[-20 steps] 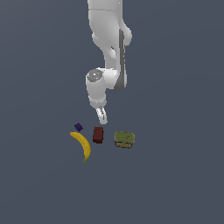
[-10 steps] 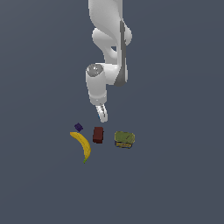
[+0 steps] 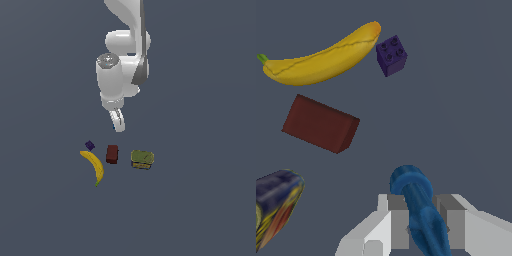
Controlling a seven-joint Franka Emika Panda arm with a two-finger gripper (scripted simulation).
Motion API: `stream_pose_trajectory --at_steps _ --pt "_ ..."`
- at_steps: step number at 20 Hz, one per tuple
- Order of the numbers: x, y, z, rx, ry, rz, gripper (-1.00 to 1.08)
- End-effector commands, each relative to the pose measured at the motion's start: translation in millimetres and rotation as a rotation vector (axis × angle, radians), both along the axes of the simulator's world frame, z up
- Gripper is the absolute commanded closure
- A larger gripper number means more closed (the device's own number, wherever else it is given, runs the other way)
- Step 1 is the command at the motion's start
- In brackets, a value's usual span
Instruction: Pick up a designated object from a clutter of objects.
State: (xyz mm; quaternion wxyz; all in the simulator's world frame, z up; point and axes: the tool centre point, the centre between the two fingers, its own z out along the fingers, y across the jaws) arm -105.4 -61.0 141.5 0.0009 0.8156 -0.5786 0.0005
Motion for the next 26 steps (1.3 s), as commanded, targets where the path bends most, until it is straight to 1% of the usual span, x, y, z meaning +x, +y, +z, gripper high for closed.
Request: stream_pose_trajectory --at_steps 1,18,26 --pt "3 3 22 -0.001 0.0 0.0 1.08" --pt "28 24 173 0.0 0.0 0.0 1.08" --pt "39 32 222 0.002 0.0 0.001 1.08"
